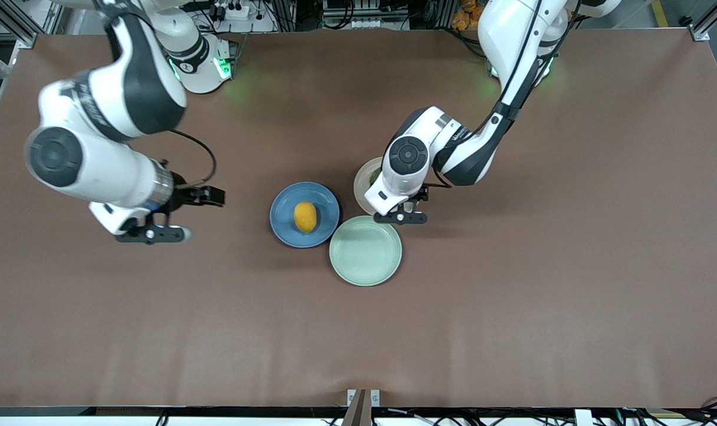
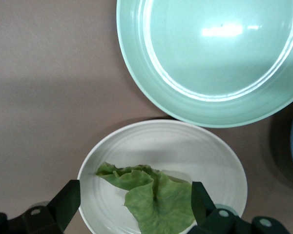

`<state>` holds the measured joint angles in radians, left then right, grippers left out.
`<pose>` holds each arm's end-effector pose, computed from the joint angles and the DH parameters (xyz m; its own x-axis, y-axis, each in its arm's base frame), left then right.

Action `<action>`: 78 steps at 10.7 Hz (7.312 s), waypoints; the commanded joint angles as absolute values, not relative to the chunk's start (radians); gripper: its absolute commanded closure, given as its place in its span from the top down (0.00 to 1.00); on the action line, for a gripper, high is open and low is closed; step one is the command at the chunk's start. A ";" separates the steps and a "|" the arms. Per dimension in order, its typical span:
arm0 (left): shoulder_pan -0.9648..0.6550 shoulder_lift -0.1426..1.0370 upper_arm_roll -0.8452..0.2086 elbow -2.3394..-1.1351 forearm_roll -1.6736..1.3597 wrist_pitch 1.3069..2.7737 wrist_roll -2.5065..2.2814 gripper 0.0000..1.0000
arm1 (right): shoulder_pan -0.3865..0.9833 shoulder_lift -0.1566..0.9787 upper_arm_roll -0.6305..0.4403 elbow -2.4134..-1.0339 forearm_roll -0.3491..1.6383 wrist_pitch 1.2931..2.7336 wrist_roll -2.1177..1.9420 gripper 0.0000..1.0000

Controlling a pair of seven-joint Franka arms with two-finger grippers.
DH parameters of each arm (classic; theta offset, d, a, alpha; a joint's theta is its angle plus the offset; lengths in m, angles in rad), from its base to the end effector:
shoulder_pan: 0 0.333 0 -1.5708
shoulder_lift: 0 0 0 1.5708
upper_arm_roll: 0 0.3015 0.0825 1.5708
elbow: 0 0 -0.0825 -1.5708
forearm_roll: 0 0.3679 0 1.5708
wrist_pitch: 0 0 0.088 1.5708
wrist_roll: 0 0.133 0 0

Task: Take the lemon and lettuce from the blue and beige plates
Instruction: 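Lower the left gripper onto the lettuce while the right gripper descends to the lemon, then close the left gripper on the lettuce while the right gripper grasps the lemon, then carry the lettuce off the beige plate while the right gripper carries the lemon away, then release the lettuce on the table while the right gripper lowers the lemon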

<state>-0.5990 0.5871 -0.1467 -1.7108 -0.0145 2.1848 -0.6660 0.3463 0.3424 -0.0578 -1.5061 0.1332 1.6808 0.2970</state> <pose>0.4726 -0.4293 0.2169 0.9886 -0.0506 -0.1419 -0.0504 -0.9987 0.0053 0.5888 0.1957 0.4230 0.9811 -0.0266 -0.1915 -0.0378 -0.9978 -0.0549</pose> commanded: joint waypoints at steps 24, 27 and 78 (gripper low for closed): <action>-0.690 0.577 -0.178 -1.931 -0.023 2.404 -0.926 0.25 | 0.627 0.506 -0.063 -1.884 0.224 2.385 0.655 1.00; -0.710 0.581 -0.175 -1.924 0.052 2.402 -1.040 0.00 | 0.647 0.535 -0.063 -1.884 0.224 2.413 0.660 1.00; -0.015 0.177 -0.190 -2.024 0.023 2.175 -0.058 1.00 | 0.107 0.419 -0.072 -1.936 0.032 2.218 -0.092 0.55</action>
<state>-0.0465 0.2838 -0.1832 -1.8973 0.0778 2.1376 -0.0747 0.1216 0.4660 -0.0834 -1.8491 0.0521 2.1628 -0.0669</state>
